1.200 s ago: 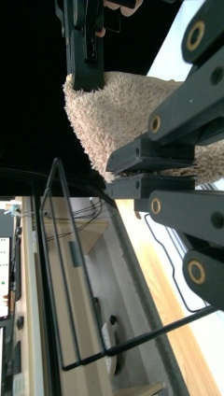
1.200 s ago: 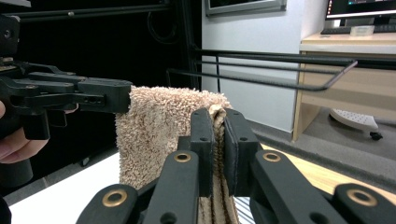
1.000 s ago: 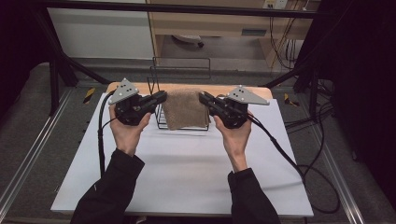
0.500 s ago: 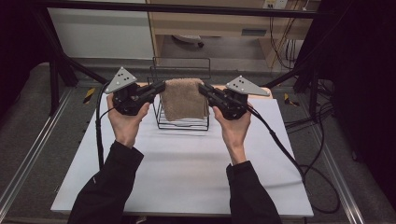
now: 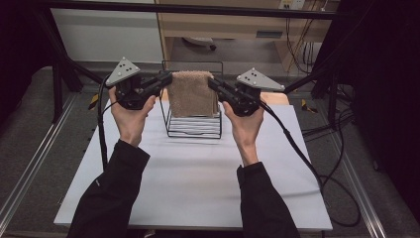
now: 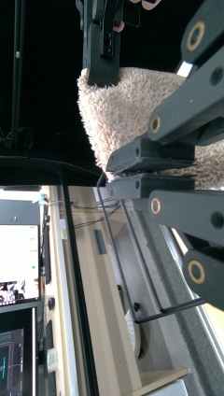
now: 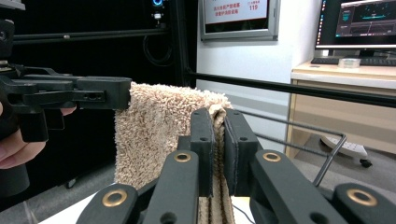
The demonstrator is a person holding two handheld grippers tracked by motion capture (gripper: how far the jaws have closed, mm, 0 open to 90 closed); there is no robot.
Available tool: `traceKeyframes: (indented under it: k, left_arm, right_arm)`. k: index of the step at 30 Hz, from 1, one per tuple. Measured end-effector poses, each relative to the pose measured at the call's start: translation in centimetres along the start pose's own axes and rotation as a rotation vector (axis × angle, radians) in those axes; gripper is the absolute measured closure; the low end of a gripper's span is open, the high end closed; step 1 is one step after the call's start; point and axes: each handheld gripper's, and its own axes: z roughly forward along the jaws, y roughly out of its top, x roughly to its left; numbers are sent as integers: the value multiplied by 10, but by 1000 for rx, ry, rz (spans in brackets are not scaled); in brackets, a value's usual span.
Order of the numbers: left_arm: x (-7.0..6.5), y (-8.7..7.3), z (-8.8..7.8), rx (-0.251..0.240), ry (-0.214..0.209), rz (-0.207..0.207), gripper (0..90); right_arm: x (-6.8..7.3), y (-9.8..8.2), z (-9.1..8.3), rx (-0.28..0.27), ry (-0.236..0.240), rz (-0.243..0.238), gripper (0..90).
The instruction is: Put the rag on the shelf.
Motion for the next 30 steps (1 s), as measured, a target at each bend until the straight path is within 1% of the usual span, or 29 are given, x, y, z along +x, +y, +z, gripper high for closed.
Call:
traceKeyframes:
  k: [4,12,14,20,28,30]
  left_arm:
    - [2,4,1,-14,-2,-8,857]
    - [7,17,3,-28,3,-2,857]
    - [8,20,4,-35,2,-8,857]
    - [13,30,6,-38,7,-4,857]
    - [17,37,10,-45,3,-12,857]
    - [18,39,11,-52,4,-6,857]
  right_arm:
    - [-1,7,2,-6,-3,-7,839]
    - [-3,19,7,-21,-7,-17,839]
    - [-3,22,8,-24,-7,-21,839]
    - [-4,32,12,-39,-10,-33,839]
    - [-8,39,19,-41,-19,-39,839]
    - [-9,40,20,-48,-16,-37,839]
